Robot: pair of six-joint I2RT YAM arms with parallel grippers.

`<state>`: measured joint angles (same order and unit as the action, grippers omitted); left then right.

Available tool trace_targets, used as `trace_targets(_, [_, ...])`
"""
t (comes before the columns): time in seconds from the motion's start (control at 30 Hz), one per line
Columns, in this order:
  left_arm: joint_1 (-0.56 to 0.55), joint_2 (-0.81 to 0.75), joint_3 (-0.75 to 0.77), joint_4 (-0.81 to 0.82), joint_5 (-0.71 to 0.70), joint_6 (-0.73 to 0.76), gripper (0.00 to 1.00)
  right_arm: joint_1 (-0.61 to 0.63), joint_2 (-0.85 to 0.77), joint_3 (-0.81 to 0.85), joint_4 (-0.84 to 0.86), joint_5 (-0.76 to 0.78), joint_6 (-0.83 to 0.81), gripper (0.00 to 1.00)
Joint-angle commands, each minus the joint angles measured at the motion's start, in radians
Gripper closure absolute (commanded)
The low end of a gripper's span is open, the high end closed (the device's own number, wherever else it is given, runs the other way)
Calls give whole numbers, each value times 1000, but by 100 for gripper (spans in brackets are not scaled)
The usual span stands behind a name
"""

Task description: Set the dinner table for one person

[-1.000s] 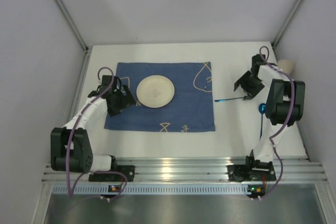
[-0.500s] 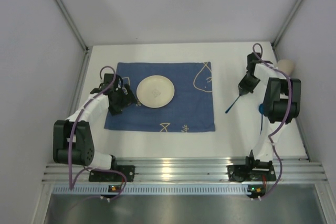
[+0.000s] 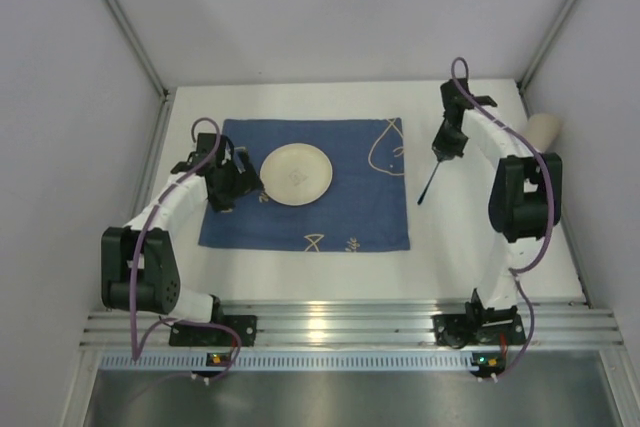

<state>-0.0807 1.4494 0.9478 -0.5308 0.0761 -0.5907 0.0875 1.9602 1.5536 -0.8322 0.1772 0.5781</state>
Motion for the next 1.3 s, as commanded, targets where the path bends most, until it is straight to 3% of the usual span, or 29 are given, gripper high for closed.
trace_targets(0.0, [-33,-37,71,58,91,55,2,127,-132,157,-57,8,-6,100])
trace_targets(0.27, [-261,52,245,213,277,71,2,261,-144,330,-156,-146,38,100])
trace_targets(0.57, [-477,247,468,256,366,65,7,348,-218,277,-156,-238,88,100])
trace_targets(0.83, [-537,356,519,322,415,29,12,348,-251,272,-165,-260,103,100])
trace_targets(1.03, [-544,361,543,338,433,8,20,348,-262,249,-166,-268,108,100])
trace_targets(1.27, [-536,295,514,256,314,69,24,350,-261,247,-182,-254,94,100])
